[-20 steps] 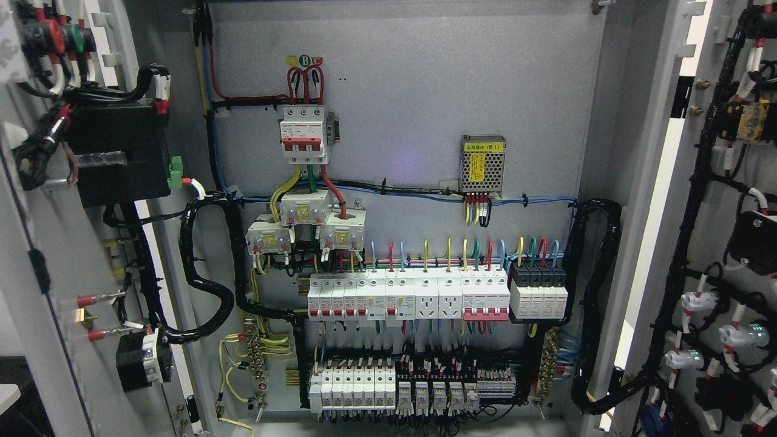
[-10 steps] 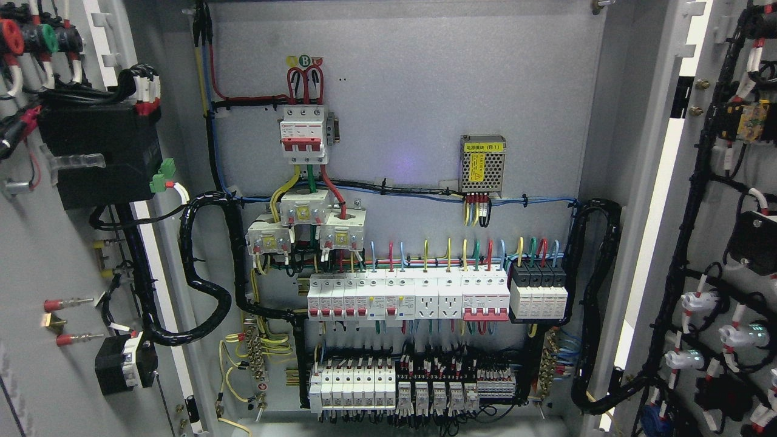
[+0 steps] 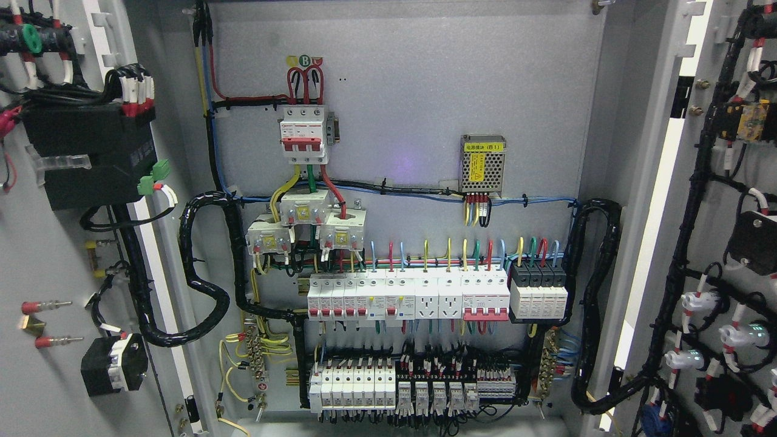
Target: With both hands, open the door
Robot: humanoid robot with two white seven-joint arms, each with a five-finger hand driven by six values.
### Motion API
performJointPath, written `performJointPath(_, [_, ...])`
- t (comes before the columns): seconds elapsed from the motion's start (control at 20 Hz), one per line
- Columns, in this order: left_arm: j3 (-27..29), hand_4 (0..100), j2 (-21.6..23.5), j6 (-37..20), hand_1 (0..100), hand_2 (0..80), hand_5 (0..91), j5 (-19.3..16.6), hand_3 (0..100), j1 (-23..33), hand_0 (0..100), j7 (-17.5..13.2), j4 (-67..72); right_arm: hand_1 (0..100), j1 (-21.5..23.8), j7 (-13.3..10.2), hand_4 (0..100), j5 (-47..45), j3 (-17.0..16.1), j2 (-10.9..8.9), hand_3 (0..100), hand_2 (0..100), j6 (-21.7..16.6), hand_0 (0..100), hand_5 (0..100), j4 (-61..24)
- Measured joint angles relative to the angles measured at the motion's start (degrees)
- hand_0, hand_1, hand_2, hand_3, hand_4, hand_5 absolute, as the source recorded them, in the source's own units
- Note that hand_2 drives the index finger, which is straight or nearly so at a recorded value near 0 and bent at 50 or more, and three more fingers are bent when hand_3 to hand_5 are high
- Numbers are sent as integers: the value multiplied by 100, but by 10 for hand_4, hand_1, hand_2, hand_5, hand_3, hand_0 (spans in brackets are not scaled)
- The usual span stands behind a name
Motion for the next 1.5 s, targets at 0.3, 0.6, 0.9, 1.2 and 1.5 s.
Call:
performJointPath(0.3, [0, 31, 3, 0, 0, 0, 0, 0, 0, -17, 0, 0, 0, 0, 2, -7, 0, 38, -81, 7, 0, 0, 0, 107, 0, 133])
performJointPath(0.6, [0, 30, 11, 0, 0, 0, 0, 0, 0, -36, 0, 0, -51, 0, 137, -12, 0, 56, -360, -148, 0, 0, -160, 106, 0, 258])
performJointPath(0.9, [-160, 30, 98, -31, 0, 0, 0, 0, 0, 538, 0, 1, -1026, 0, 445, -240, 0, 68, -749, -352, 0, 0, -424, 107, 0, 382])
performJointPath(1.2, [-488, 30, 152, -21, 0, 0, 0, 0, 0, 1315, 0, -46, -2662, 0, 844, -423, 0, 63, -1037, -638, 0, 0, -1307, 107, 0, 421])
performJointPath(1.5, [-798, 30, 337, -5, 0, 0, 0, 99, 0, 1975, 0, -59, -4414, 0, 1325, -530, 0, 64, -1211, -1030, 0, 0, -1730, 107, 0, 357])
